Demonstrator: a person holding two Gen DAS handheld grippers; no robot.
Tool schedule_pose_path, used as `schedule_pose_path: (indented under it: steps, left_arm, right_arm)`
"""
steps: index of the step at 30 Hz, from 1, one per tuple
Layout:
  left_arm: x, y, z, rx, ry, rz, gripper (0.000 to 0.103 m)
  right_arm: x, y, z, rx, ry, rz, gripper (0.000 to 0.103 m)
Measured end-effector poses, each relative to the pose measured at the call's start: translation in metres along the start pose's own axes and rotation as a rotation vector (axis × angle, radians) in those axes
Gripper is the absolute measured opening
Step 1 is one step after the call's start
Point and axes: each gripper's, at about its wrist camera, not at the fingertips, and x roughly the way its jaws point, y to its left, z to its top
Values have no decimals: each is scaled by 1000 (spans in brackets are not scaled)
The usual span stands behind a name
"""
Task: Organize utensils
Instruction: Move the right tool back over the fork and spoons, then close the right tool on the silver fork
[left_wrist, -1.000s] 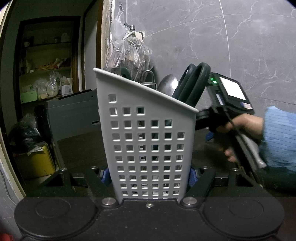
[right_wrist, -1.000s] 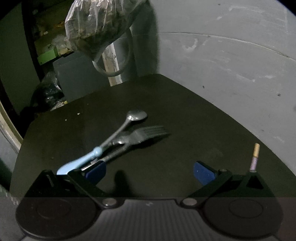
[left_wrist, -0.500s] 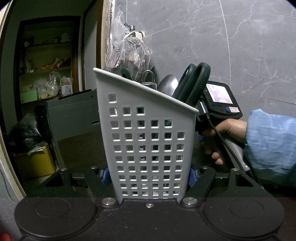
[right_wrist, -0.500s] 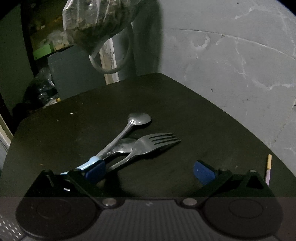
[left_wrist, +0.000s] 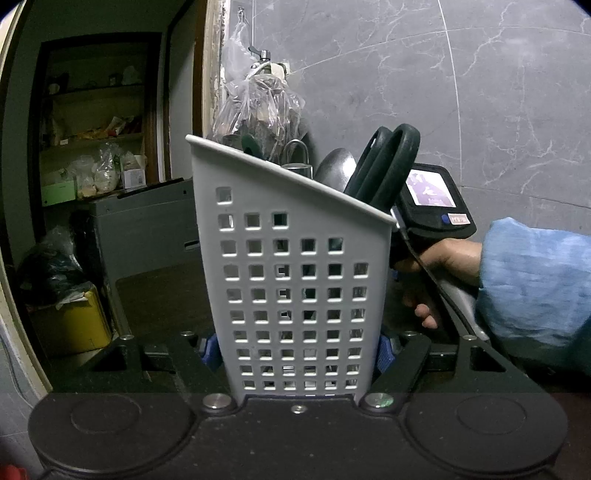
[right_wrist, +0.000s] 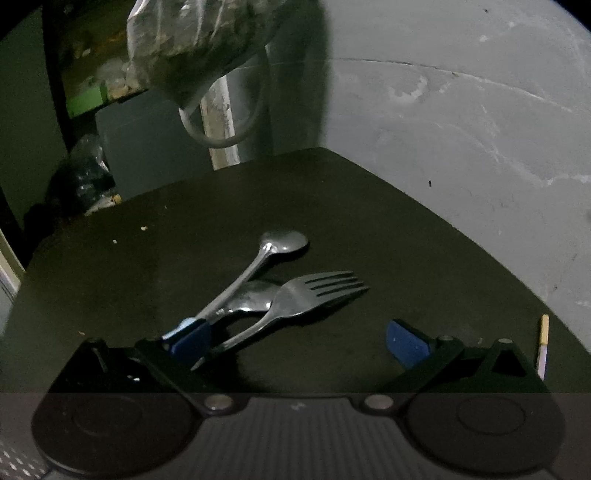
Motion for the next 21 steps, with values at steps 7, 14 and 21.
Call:
schedule_pose_path:
  steps: [7, 14, 21]
  left_arm:
    - [0, -1, 0, -2, -1, 0, 76]
    - [1, -2, 0, -5, 0, 0, 76]
    - [1, -3, 0, -2, 1, 4, 76]
  right_arm:
    - [-14, -22, -12, -42, 12, -6, 102]
    - [-42, -48, -32, -89, 40, 41, 101]
    - [-50, -46, -38, -112, -1, 74, 82]
